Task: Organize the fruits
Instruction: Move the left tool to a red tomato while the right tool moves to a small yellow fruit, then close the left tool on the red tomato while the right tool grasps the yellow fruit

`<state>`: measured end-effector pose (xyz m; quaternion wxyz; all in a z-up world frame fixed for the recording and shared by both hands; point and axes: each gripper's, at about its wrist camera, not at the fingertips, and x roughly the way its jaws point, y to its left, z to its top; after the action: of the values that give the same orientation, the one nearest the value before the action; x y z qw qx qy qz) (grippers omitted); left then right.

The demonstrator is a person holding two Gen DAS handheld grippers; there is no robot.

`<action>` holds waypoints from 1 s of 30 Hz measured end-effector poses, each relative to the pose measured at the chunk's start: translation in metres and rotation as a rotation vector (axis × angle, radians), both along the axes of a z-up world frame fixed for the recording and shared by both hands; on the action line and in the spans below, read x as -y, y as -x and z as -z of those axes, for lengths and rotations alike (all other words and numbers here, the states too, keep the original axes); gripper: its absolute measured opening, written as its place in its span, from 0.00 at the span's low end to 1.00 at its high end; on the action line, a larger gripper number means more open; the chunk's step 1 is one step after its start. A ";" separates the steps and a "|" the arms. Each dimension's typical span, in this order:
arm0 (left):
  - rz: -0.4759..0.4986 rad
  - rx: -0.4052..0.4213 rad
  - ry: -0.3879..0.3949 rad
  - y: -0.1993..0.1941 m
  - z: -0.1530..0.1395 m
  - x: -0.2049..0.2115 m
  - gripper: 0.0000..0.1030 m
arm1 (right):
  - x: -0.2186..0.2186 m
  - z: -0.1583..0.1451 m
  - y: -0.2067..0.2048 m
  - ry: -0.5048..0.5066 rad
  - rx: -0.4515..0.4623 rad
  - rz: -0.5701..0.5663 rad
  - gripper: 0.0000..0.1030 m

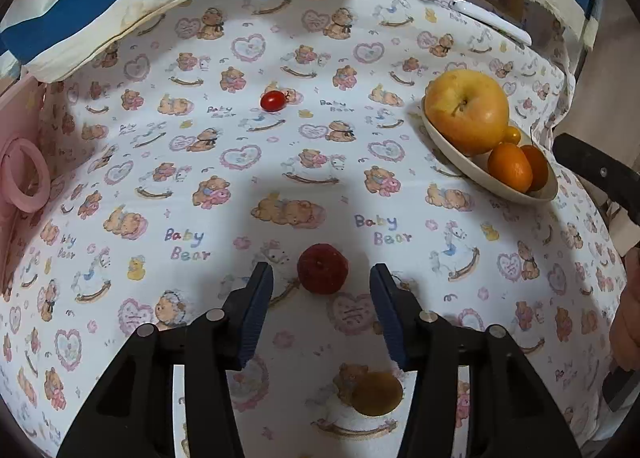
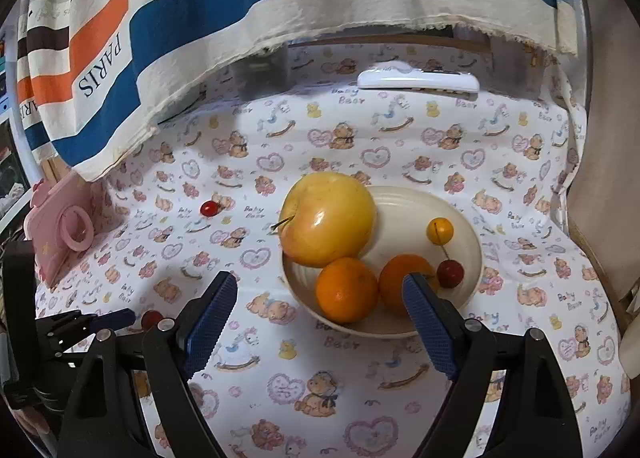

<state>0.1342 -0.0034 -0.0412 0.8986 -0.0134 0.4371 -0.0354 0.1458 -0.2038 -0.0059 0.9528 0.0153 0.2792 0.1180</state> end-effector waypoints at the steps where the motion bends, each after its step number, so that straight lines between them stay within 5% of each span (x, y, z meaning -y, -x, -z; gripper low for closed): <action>1: 0.001 -0.003 -0.002 -0.001 0.001 0.001 0.43 | -0.001 0.000 0.001 0.002 0.001 -0.002 0.83; 13: 0.014 -0.009 0.014 -0.004 0.006 0.000 0.26 | -0.008 -0.001 0.010 -0.005 0.009 -0.046 0.83; 19: 0.006 0.000 0.075 0.000 0.000 -0.007 0.25 | -0.013 -0.001 0.014 -0.008 0.007 -0.062 0.83; 30: -0.091 0.228 0.063 0.033 -0.042 -0.026 0.25 | -0.037 0.006 0.023 0.005 -0.069 -0.204 0.83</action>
<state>0.1014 0.0230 0.0010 0.9424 -0.0576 0.3295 -0.0095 0.1225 -0.1666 -0.0114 0.9257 -0.0114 0.3123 0.2132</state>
